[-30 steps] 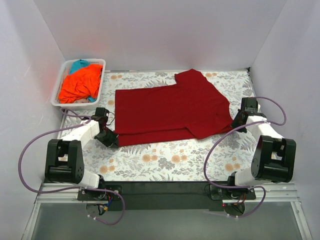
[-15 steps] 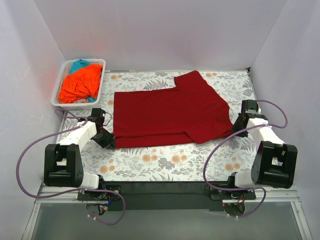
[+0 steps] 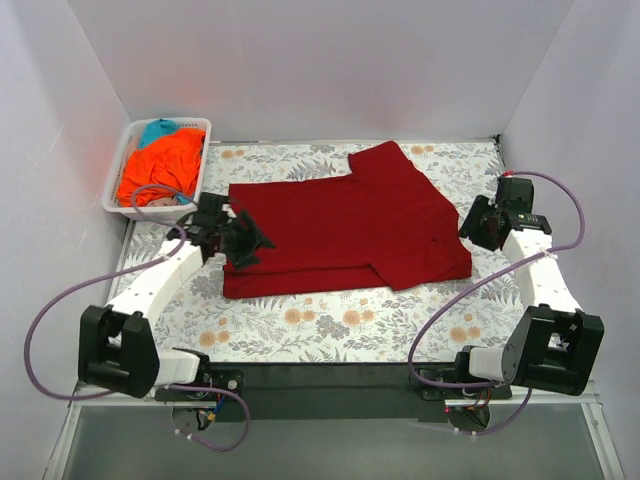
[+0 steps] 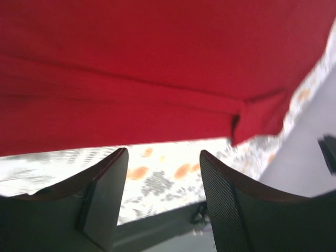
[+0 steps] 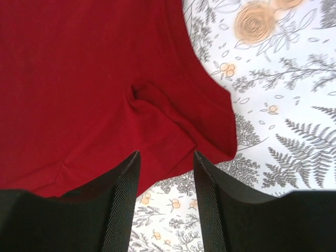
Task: Fold and stack the t-shirts
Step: Fold the tshirt
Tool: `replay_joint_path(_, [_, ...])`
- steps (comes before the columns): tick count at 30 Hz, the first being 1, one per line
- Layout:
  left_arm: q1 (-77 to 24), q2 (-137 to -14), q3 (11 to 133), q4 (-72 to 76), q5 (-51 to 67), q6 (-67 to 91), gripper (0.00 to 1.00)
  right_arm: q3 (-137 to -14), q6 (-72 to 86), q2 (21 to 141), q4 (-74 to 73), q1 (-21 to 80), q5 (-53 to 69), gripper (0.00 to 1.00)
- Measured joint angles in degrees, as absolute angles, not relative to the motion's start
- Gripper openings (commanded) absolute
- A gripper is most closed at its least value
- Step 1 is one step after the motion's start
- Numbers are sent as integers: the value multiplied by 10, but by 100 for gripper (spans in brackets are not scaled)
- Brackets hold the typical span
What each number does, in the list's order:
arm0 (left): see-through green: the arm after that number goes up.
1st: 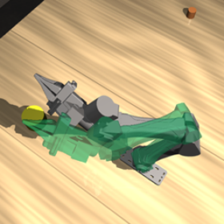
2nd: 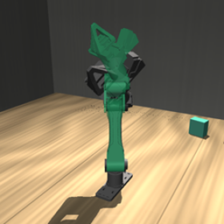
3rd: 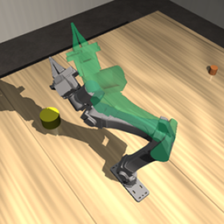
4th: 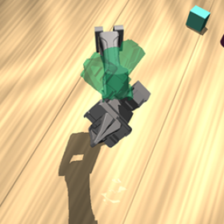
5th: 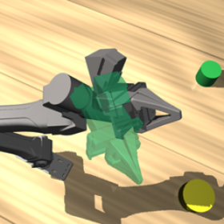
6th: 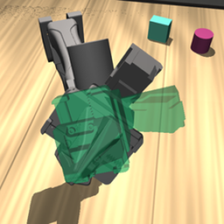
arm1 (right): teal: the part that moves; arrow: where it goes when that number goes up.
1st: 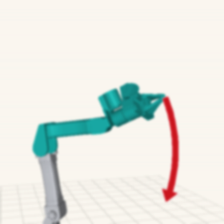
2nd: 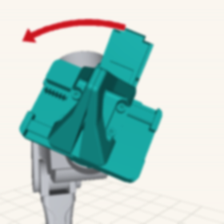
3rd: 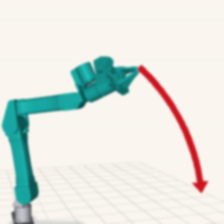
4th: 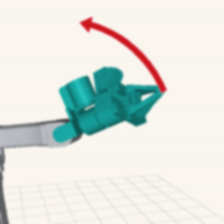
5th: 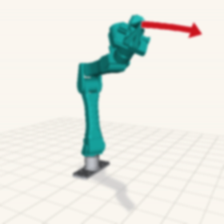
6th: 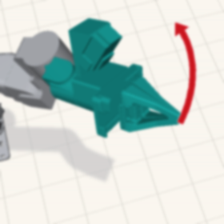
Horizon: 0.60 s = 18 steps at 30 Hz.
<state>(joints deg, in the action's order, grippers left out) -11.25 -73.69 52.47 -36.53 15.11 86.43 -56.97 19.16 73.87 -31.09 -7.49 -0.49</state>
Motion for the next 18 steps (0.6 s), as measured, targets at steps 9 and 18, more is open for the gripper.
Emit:
replay_joint_path(9, [-362,-967,592,-208,179,991,44,-568,168,798,-319,-75,60,49])
replay_joint_path(18, [-481,-1165,744,-155,192,1072,43,-549,166,822,-320,-75,68,47])
